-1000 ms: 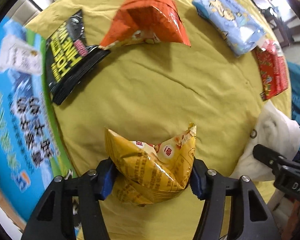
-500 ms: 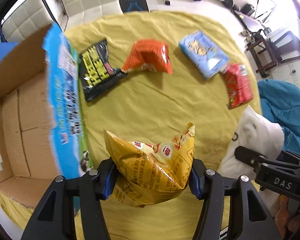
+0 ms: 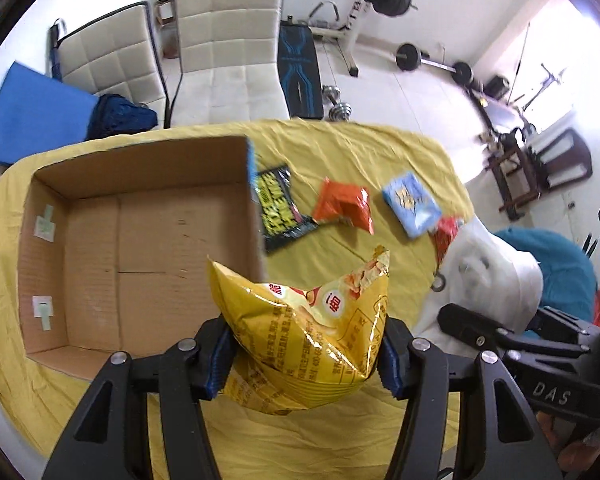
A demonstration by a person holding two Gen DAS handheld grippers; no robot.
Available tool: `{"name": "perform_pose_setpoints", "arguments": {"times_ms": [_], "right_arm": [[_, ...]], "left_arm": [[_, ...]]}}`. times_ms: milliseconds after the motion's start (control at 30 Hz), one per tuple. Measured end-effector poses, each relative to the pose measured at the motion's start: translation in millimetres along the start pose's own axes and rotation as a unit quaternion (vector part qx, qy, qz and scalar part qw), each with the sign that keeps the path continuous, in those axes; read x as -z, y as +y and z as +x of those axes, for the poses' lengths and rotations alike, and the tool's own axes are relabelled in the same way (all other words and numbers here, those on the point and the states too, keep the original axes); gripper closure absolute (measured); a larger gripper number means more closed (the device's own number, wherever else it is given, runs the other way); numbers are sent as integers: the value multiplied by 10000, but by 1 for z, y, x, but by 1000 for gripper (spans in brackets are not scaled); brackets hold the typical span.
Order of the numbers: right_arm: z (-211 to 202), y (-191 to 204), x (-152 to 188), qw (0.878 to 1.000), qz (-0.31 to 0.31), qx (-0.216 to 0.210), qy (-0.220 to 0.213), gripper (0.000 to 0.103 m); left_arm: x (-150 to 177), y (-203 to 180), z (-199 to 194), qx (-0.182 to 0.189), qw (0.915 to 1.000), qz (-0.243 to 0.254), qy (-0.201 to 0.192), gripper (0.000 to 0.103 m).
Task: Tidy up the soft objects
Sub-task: 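Carry the yellow bag and white pouch over the cardboard box with both tools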
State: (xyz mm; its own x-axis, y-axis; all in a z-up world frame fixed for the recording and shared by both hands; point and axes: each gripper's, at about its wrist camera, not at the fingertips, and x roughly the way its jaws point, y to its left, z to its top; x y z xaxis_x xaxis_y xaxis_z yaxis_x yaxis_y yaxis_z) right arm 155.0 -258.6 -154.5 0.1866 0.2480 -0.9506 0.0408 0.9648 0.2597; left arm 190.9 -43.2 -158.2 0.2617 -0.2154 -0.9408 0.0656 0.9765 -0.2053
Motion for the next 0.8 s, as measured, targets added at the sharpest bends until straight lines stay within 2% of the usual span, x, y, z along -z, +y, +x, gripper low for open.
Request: {"name": "perform_pose_setpoints", "arguments": {"times_ms": [200,300,567,800], "right_arm": [[15,91,-18,9992,-366,-124,-59,30],[42,134,-30,9987,-504,-119,30,30],[123,210,-59,9965,-742,27,375,30],[194,238,-81,9930,-883,290,725,30]], "left_arm": [[-19,67,-26,286,9986,-441,-73,47],[-29,102,-21,379,9970,-672,20,47],[-56,201,29,553,9883,-1335,486,47],[-73,242,95,661,9809,-1524,1008,47]]}}
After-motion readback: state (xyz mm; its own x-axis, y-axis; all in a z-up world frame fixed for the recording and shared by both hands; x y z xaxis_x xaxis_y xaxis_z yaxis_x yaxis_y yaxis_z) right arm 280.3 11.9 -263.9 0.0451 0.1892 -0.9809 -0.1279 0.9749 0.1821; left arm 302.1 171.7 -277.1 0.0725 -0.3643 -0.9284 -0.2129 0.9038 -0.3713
